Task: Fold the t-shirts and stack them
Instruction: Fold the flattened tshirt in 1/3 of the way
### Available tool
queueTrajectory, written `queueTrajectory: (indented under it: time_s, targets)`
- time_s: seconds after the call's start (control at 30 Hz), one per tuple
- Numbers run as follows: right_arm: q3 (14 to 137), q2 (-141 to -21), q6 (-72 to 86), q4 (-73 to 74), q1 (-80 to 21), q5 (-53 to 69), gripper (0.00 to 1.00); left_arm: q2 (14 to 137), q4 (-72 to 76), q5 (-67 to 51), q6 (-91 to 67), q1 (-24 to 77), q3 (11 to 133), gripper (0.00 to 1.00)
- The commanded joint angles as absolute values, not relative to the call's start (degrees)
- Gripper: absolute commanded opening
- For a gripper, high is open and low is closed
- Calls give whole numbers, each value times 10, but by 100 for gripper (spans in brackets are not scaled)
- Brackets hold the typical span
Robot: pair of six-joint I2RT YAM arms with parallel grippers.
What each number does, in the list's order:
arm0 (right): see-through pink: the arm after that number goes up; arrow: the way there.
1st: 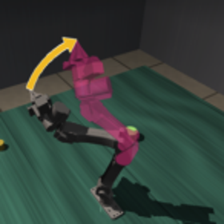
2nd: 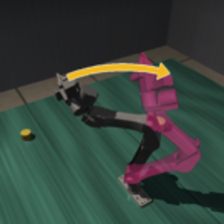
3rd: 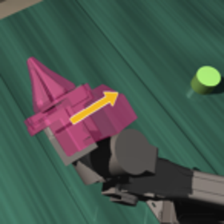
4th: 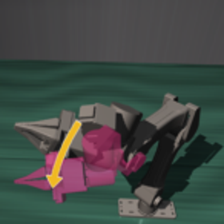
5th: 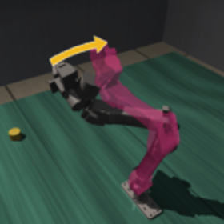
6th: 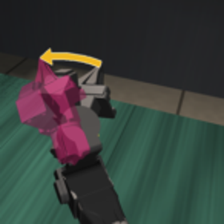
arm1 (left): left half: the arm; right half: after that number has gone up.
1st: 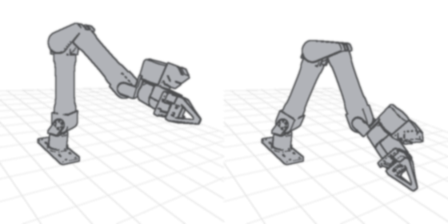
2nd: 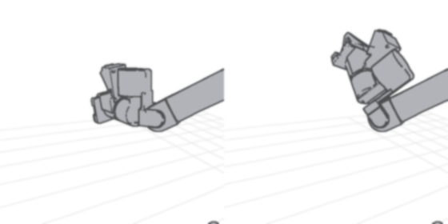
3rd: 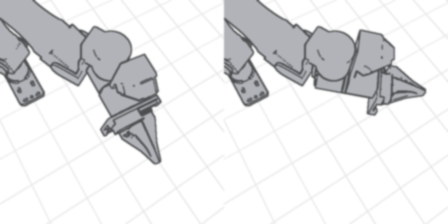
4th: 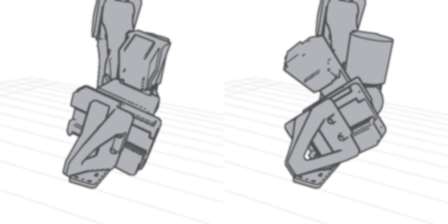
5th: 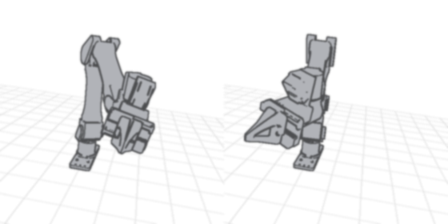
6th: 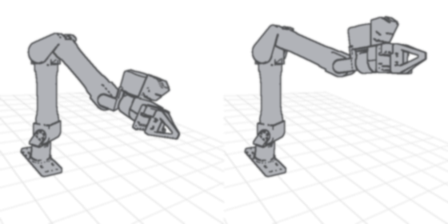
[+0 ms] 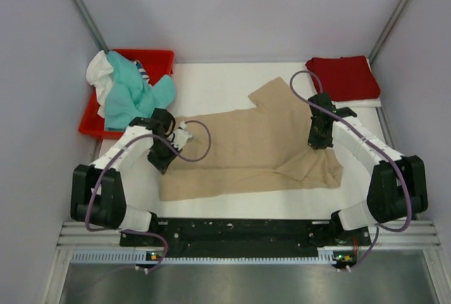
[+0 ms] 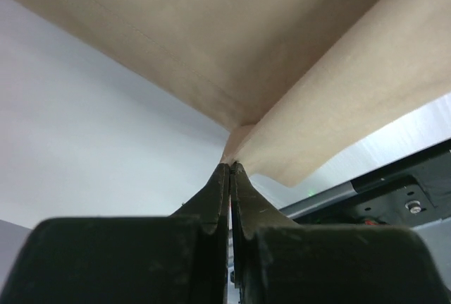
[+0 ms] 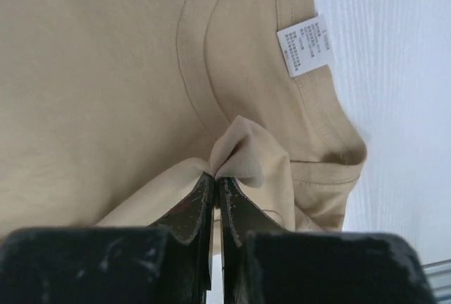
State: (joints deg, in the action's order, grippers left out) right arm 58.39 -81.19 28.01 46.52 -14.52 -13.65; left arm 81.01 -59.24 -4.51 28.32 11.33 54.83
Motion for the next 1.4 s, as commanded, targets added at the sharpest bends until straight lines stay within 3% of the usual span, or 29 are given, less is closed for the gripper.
queueTrajectory:
  time_s: [0.0, 0.77, 0.83, 0.9, 1.03, 1.2, 1.3, 1.37]
  targets:
    - [639, -843, 230, 412, -150, -202, 0, 819, -550, -16, 269, 113, 549, 0]
    - [688, -946, 175, 383, -150, -188, 0, 840, -503, 37, 238, 114, 507, 0]
    - [700, -968, 171, 383, -150, -193, 0, 840, -503, 48, 233, 114, 509, 4]
    - [716, -991, 170, 384, -149, -207, 4, 837, -503, 66, 228, 114, 512, 11]
    - [778, -1039, 172, 404, -138, -209, 24, 826, -497, 121, 217, 114, 528, 26]
    - [827, -1007, 191, 460, -135, -226, 47, 781, -518, 150, 223, 114, 565, 32]
    - [803, -949, 213, 481, -131, -214, 47, 746, -562, 64, 258, 116, 577, 32]
    - [753, -902, 230, 481, -132, -185, 37, 717, -583, -15, 289, 122, 572, 31]
